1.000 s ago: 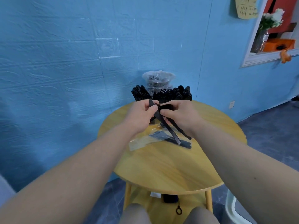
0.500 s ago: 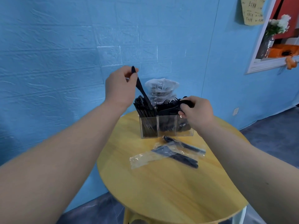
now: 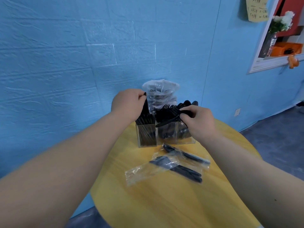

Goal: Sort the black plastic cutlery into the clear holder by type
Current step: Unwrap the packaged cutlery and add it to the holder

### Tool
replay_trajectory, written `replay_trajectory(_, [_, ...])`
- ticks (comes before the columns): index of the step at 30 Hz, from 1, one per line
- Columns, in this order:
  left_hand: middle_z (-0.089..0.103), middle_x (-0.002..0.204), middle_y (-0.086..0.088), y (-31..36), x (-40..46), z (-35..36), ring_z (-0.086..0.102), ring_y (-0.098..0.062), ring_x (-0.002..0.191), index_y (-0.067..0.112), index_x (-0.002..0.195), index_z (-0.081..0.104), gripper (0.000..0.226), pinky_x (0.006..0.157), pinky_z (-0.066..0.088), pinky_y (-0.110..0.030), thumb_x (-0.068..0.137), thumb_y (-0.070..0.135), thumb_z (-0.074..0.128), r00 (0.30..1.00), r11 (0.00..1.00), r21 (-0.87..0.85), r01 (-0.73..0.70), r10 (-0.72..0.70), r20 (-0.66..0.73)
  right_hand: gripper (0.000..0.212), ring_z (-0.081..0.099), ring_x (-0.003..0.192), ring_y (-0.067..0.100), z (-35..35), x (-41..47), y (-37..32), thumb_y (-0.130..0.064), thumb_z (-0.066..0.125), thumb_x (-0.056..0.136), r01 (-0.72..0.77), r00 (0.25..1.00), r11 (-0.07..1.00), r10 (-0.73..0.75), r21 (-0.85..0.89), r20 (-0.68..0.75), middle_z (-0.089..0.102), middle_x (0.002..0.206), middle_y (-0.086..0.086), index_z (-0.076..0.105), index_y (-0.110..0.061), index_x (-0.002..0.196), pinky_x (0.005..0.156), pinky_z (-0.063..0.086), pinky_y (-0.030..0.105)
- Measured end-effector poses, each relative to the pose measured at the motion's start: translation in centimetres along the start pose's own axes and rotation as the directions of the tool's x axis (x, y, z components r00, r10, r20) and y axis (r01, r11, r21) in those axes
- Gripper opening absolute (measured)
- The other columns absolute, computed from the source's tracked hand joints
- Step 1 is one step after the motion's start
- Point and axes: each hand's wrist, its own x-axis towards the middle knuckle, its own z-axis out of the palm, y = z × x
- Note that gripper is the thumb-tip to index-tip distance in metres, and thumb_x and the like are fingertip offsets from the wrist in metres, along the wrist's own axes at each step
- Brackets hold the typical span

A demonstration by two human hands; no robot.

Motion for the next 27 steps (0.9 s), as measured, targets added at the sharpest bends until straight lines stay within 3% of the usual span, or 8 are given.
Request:
replay_trajectory(3, [0.060, 0.083, 0.003, -0.5, -0.4, 1.8, 0.045, -0.029, 0.107, 0.022, 0.071, 0.062, 0.039, 0.077, 0.042, -0.035, 0.100, 0.030, 0.037, 0.985, 0.989, 0.145, -0.026, 0.000, 0.172, 0.013, 0.054, 0.063, 0.005, 0.0, 0.2, 0.3, -0.014, 0.060, 0.090, 0.004, 1.000, 1.000, -0.004, -0.023, 0.014, 0.062, 0.078, -0.012, 0.066, -0.025, 0.094, 0.055, 0.038, 0.014])
replay_trajectory(5, [0.058, 0.119, 0.009, -0.4, -0.7, 2.3, 0.035, -0.025, 0.122, 0.036, 0.106, 0.069, 0.035, 0.096, 0.034, -0.039, 0.100, 0.035, 0.035, 0.982, 0.988, 0.153, -0.031, 0.002, 0.188, 0.014, 0.058, 0.067, 0.009, -0.3, 0.4, 0.4, -0.015, 0.061, 0.089, 0.001, 1.000, 1.000, -0.001, -0.027, 0.015, 0.063, 0.080, -0.010, 0.065, -0.027, 0.094, 0.056, 0.040, 0.016])
replay_trajectory(8, [0.050, 0.135, 0.016, 0.9, -1.0, 2.3, 0.032, -0.020, 0.126, 0.039, 0.127, 0.058, 0.034, 0.101, 0.026, -0.038, 0.098, 0.038, 0.040, 0.987, 0.987, 0.071, -0.144, 0.139, 0.080, 0.011, 0.062, 0.074, 0.014, -0.5, 0.5, 0.2, -0.014, 0.064, 0.086, 0.000, 1.000, 1.000, 0.000, -0.013, 0.005, 0.065, 0.081, -0.009, 0.062, -0.025, 0.089, 0.060, 0.045, 0.019])
replay_trajectory(11, [0.057, 0.131, 0.014, 3.1, -1.4, 2.0, 0.042, -0.017, 0.123, 0.035, 0.125, 0.061, 0.035, 0.103, 0.034, -0.036, 0.093, 0.044, 0.052, 0.953, 0.959, -0.066, -0.276, 0.282, 0.114, 0.012, 0.066, 0.074, 0.022, -0.5, 0.6, -0.2, -0.015, 0.068, 0.081, -0.022, 1.000, 0.999, 0.022, 0.048, 0.000, 0.069, 0.078, 0.001, 0.059, -0.022, 0.082, 0.066, 0.054, 0.035])
replay_trajectory(13, [0.065, 0.120, 0.011, 4.3, -1.6, 1.8, 0.054, -0.011, 0.113, 0.029, 0.119, 0.067, 0.028, 0.095, 0.039, -0.025, 0.093, 0.036, 0.057, 0.953, 0.951, -0.212, -0.226, 0.261, 0.154, 0.011, 0.067, 0.073, 0.028, -0.5, 0.5, -0.5, -0.015, 0.070, 0.078, -0.048, 0.999, 0.994, 0.047, 0.096, 0.011, 0.070, 0.076, 0.006, 0.060, -0.019, 0.079, 0.070, 0.057, 0.045])
replay_trajectory(17, [0.073, 0.099, 0.005, 4.8, -0.5, 0.0, 0.064, -0.015, 0.093, 0.023, 0.101, 0.074, 0.018, 0.089, 0.047, -0.028, 0.091, 0.024, 0.059, 0.978, 0.938, -0.278, -0.209, 0.192, -0.087, 0.011, 0.069, 0.069, 0.021, -1.6, 0.5, -0.6, -0.004, 0.064, 0.084, -0.099, 0.992, 0.947, 0.116, 0.306, -0.040, 0.068, 0.071, 0.007, 0.062, -0.012, 0.076, 0.076, 0.058, 0.043])
replay_trajectory(22, [0.071, 0.090, -0.004, 4.9, 2.7, -4.1, 0.064, -0.027, 0.086, 0.020, 0.093, 0.074, 0.026, 0.081, 0.049, -0.039, 0.084, 0.025, 0.050, 0.896, 0.948, -0.112, -0.297, 0.235, -0.377, 0.017, 0.065, 0.064, 0.013, -3.3, 0.7, 0.4, -0.007, 0.051, 0.090, -0.165, 0.966, 0.929, 0.221, 0.332, -0.137, 0.065, 0.078, 0.006, 0.063, -0.013, 0.079, 0.068, 0.054, 0.031])
replay_trajectory(27, [0.068, 0.096, -0.008, 5.2, 2.8, -2.7, 0.061, -0.032, 0.091, 0.017, 0.100, 0.072, 0.023, 0.079, 0.047, -0.042, 0.092, 0.023, 0.051, 0.907, 0.940, 0.081, -0.332, 0.342, -0.247, 0.019, 0.059, 0.068, 0.016, -3.0, 0.6, 1.3, -0.012, 0.053, 0.090, -0.137, 0.977, 0.973, 0.164, 0.185, -0.138, 0.064, 0.072, 0.003, 0.070, -0.013, 0.083, 0.079, 0.055, 0.043])
